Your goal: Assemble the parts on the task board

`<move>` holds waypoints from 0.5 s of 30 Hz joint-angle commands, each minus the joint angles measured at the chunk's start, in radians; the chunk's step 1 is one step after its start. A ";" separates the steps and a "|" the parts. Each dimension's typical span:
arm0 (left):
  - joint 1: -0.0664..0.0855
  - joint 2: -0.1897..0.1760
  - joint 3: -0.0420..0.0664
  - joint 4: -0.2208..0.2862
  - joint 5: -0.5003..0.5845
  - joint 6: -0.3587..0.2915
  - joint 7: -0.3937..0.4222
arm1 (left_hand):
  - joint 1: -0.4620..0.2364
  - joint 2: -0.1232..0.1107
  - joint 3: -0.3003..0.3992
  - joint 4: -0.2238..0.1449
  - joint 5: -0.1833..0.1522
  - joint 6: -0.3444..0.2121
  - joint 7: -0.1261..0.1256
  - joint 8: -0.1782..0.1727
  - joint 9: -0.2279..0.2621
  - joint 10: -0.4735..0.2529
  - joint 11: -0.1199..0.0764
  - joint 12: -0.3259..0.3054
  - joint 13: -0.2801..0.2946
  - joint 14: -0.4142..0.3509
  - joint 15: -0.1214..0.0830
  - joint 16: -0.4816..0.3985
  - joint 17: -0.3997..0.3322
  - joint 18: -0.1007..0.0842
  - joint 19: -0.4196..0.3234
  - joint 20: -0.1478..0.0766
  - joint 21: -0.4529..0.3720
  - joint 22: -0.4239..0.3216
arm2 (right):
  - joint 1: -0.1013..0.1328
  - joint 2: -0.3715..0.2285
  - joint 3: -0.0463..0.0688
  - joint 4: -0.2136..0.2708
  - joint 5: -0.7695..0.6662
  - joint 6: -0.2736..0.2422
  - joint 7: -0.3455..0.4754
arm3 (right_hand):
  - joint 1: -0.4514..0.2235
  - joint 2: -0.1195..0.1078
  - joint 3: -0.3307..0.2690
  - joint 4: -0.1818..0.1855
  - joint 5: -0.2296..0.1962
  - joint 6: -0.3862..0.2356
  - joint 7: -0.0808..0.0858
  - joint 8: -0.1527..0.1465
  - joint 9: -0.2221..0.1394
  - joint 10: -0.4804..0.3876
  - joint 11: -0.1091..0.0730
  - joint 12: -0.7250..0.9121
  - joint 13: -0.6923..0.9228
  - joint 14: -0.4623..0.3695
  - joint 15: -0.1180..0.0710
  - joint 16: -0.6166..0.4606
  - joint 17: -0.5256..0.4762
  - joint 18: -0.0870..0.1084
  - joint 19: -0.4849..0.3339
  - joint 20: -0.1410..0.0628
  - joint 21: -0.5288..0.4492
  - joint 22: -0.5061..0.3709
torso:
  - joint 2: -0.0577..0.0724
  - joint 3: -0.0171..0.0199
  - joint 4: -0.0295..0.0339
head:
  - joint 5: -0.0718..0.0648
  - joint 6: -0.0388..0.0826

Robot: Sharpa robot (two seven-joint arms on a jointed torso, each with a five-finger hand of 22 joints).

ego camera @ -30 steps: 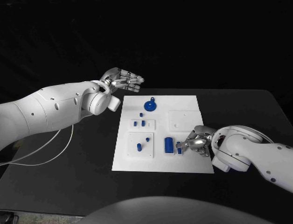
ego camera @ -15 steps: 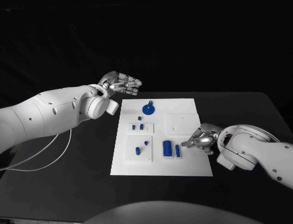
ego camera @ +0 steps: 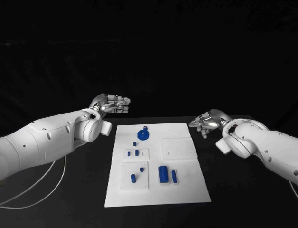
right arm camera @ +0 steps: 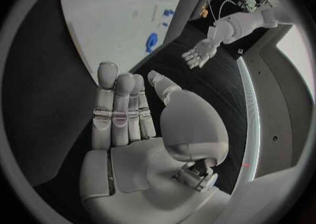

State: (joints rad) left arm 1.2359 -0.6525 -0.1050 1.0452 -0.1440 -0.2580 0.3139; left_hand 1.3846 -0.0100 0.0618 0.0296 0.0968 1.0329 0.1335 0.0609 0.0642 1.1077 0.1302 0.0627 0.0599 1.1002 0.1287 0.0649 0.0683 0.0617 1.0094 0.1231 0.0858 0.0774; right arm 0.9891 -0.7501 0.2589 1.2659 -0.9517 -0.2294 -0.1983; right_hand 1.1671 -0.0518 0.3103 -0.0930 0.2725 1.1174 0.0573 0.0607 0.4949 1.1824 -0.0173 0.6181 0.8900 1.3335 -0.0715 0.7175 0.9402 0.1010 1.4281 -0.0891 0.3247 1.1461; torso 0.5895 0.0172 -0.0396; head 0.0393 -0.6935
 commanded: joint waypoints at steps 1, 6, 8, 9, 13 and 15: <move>0.001 0.004 0.001 -0.019 0.090 -0.027 0.052 | 0.002 0.006 0.002 -0.003 0.004 0.006 0.000 0.001 -0.001 0.002 -0.003 -0.003 -0.001 -0.006 -0.001 -0.004 -0.001 -0.008 -0.008 0.002 -0.006 -0.002 | 0.017 0.035 0.003 -0.093 0.197 -0.098 0.273 | 0.016 0.011 0.007 -0.023 0.003 -0.019 0.014 0.003 -0.030 -0.021 0.013 -0.062 -0.088 -0.049 0.018 -0.041 -0.041 -0.002 -0.032 0.013 -0.067 -0.051 | -0.011 -0.0037 -0.0017 | -0.008 0.038; 0.001 0.010 0.002 -0.047 0.109 -0.019 0.066 | 0.005 0.011 0.008 -0.007 0.005 0.009 -0.008 0.001 -0.002 0.004 -0.010 -0.004 -0.001 -0.013 -0.007 -0.004 -0.002 -0.007 -0.012 0.005 -0.008 -0.002 | 0.031 0.094 0.018 -0.201 0.326 -0.119 0.392 | 0.007 0.028 0.131 -0.054 0.135 -0.092 0.074 -0.001 -0.196 -0.052 0.080 -0.371 -0.467 -0.179 0.093 -0.314 -0.277 0.006 -0.185 0.078 -0.258 -0.257 | -0.016 0.0004 -0.0046 | -0.008 0.065; 0.001 0.014 0.002 -0.058 0.113 -0.022 0.072 | 0.007 0.014 0.012 -0.009 0.008 0.010 -0.009 0.001 -0.002 0.006 -0.011 -0.004 -0.001 -0.013 -0.008 -0.004 -0.002 -0.007 -0.014 0.006 -0.009 -0.002 | 0.034 0.113 0.025 -0.233 0.363 -0.116 0.434 | -0.010 0.017 0.236 -0.065 0.145 -0.098 0.080 0.003 -0.271 -0.021 0.118 -0.547 -0.695 -0.197 0.148 -0.558 -0.496 0.028 -0.313 0.146 -0.261 -0.476 | -0.018 0.0036 -0.0058 | -0.009 0.073; 0.001 0.017 0.002 -0.066 0.114 -0.023 0.077 | 0.013 0.017 0.017 -0.013 0.011 0.012 -0.008 0.001 -0.001 0.009 -0.012 -0.004 -0.002 -0.011 -0.009 -0.004 -0.002 -0.006 -0.017 0.007 -0.010 -0.002 | 0.035 0.122 0.027 -0.247 0.383 -0.106 0.450 | -0.020 0.012 0.240 -0.060 0.133 -0.098 0.089 0.001 -0.315 -0.018 0.127 -0.555 -0.792 -0.172 0.166 -0.642 -0.595 0.038 -0.335 0.173 -0.262 -0.597 | -0.018 0.0047 -0.0062 | -0.008 0.075; 0.000 0.030 0.002 -0.082 0.116 -0.022 0.088 | 0.013 0.016 0.035 -0.019 0.015 0.018 -0.008 0.001 -0.002 0.013 -0.012 -0.004 -0.002 -0.009 -0.010 -0.004 -0.003 -0.006 -0.018 0.006 -0.009 -0.001 | 0.037 0.150 0.033 -0.301 0.447 -0.047 0.494 | -0.022 0.020 0.193 -0.050 0.137 -0.071 0.078 0.002 -0.404 -0.071 0.147 -0.558 -0.832 -0.232 0.191 -0.657 -0.815 0.050 -0.389 0.228 -0.262 -0.854 | -0.018 0.0114 -0.0051 | -0.002 0.085; 0.000 0.034 0.002 -0.086 0.116 -0.020 0.091 | 0.007 0.013 0.044 -0.021 0.015 0.017 -0.009 0.001 -0.002 0.011 -0.013 -0.004 -0.002 -0.012 -0.010 -0.004 -0.003 -0.005 -0.018 0.009 -0.009 -0.001 | 0.037 0.162 0.034 -0.320 0.464 -0.028 0.504 | -0.021 0.026 0.154 -0.048 0.128 -0.058 0.074 0.003 -0.430 -0.092 0.151 -0.559 -0.833 -0.249 0.194 -0.655 -0.880 0.058 -0.400 0.247 -0.260 -0.938 | -0.016 0.0157 -0.0048 | 0.003 0.086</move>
State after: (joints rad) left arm 1.2360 -0.6229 -0.1040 0.9613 -0.0519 -0.2749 0.3666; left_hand 1.3974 0.0027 0.1005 0.0061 0.1075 1.0415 0.1249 0.0609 0.0642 1.1168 0.1211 0.0627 0.0590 1.0929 0.1214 0.0649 0.0662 0.0615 0.9948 0.1302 0.0809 0.0765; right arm 1.0265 -0.5954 0.2926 0.9558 -0.5820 -0.3061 0.2130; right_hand 1.1472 -0.0367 0.4731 -0.1414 0.4028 1.0543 0.1320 0.0616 0.0723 1.0964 0.1322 0.0649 0.0582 1.0884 0.1233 0.0638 0.0792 0.1550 1.0302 0.1510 0.0636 0.2294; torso 0.5723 0.0255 -0.0451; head 0.0365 -0.6104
